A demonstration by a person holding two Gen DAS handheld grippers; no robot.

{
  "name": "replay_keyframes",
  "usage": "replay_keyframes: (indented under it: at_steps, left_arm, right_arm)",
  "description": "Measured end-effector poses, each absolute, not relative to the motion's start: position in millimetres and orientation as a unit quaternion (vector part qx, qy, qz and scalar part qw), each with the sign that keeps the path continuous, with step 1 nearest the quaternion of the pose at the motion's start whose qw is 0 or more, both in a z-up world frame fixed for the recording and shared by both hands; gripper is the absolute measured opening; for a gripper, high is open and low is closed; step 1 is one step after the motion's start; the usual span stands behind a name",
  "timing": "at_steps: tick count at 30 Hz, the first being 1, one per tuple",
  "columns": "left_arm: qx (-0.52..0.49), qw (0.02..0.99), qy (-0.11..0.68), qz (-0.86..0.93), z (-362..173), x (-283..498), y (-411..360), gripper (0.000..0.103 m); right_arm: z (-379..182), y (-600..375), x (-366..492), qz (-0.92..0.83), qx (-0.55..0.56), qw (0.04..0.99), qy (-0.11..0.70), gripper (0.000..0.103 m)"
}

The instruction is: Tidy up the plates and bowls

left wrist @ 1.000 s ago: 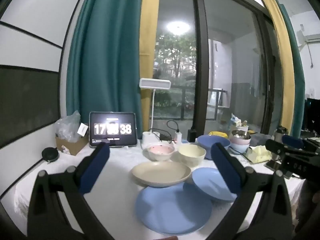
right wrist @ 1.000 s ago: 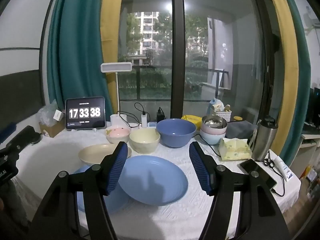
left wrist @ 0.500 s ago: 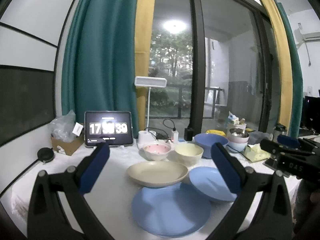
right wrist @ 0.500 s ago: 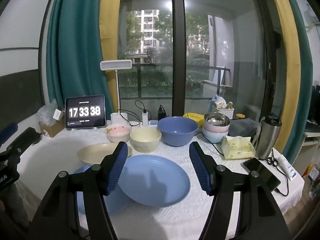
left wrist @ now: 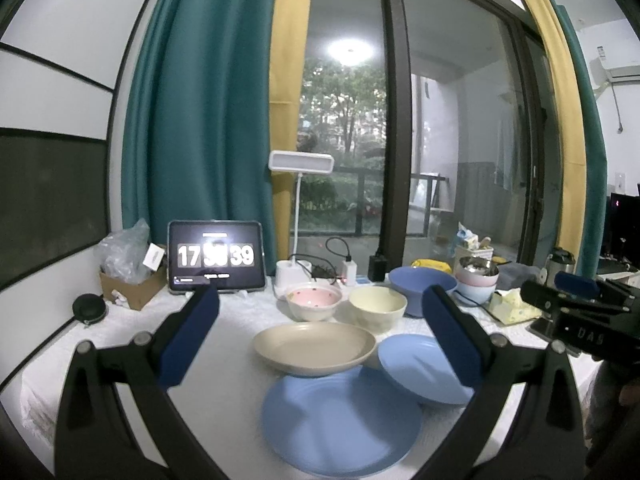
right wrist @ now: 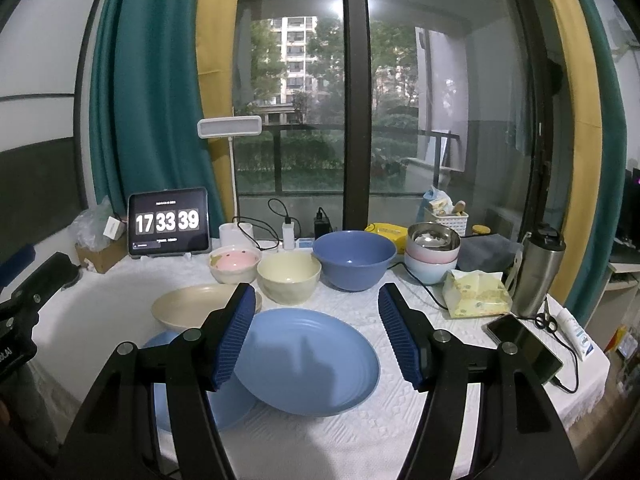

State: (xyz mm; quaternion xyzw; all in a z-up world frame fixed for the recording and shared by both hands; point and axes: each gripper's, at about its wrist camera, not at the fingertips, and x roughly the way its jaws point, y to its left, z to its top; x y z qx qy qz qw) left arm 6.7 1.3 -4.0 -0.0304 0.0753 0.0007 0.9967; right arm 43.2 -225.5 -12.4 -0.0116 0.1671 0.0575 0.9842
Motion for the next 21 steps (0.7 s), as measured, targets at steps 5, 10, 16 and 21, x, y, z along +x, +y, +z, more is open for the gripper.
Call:
replay_keyframes:
  at_steps: [5, 10, 16, 21]
  left_arm:
    - [-0.031, 0.997, 0.075, 0.000, -3.6, 7.2, 2.8, 0.102]
    - [-0.031, 0.997, 0.076, 0.000, -3.1, 7.4, 2.8, 0.102]
    - [-0.030, 0.996, 0.078, 0.000, -4.2, 9.0, 3.0, 0.102]
    - [-0.031, 0.996, 0.079, 0.000, -5.2, 10.5, 3.4, 0.102]
  right_arm:
    - [-12.7, -226.0, 43.8, 0.057, -0.011, 0.984, 0.167, 0.067]
    - [-12.7, -226.2, 44.0, 0.058, -0.011, 0.984, 0.167, 0.067]
    - [-14.4, -226.3, 44.7, 0.058, -0.011, 0.984, 0.169, 0.067]
    - [-14.1, -225.5, 45.2, 0.057, -0.011, 0.984, 0.169, 0.067]
